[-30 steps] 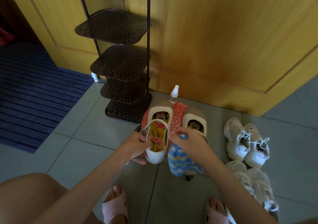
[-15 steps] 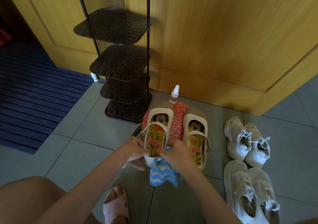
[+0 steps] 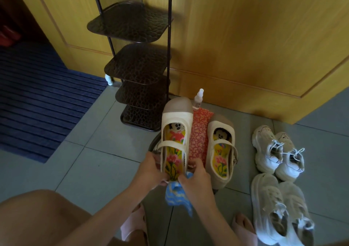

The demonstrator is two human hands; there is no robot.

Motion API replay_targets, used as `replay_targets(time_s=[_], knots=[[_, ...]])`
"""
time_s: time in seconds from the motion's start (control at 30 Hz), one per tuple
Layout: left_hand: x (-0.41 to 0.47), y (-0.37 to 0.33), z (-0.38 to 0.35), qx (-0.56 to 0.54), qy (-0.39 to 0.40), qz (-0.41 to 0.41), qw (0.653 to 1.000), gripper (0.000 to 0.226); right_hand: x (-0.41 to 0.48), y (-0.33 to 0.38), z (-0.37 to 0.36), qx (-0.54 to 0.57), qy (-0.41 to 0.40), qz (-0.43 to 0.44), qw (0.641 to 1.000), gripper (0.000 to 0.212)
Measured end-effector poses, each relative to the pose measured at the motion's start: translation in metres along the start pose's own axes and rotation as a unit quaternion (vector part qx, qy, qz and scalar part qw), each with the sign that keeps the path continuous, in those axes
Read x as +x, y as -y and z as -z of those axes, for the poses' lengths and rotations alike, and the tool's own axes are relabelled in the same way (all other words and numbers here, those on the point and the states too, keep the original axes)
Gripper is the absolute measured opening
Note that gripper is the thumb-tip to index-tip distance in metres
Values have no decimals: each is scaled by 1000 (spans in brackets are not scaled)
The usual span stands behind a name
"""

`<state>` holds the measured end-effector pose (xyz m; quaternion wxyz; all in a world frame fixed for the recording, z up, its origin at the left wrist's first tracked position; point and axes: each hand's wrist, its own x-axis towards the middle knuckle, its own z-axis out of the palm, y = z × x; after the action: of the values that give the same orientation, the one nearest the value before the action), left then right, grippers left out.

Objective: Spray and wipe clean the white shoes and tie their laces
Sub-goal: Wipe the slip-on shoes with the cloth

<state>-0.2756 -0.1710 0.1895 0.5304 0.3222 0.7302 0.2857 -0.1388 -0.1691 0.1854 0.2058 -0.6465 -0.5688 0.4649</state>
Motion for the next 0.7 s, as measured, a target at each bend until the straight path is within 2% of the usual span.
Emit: replay_targets(time_s=[0.13,0.4,0.6,0.7], knots=[[-4,5,-6,18,-18,-43,999,56,0,-8,-3,-8,4,8,1000,45],[-7,8,-3,139,-91,-130,977,56,1,-11,-12,-49,-31,39,998,47],[-5,0,-1,133,-92,-134,978,35,12,-10,-12,-25,-33,7,999,54],[-3,2,-1,117,-78,-125,982,30,16,-12,-15,-30,-55,17,998,50]])
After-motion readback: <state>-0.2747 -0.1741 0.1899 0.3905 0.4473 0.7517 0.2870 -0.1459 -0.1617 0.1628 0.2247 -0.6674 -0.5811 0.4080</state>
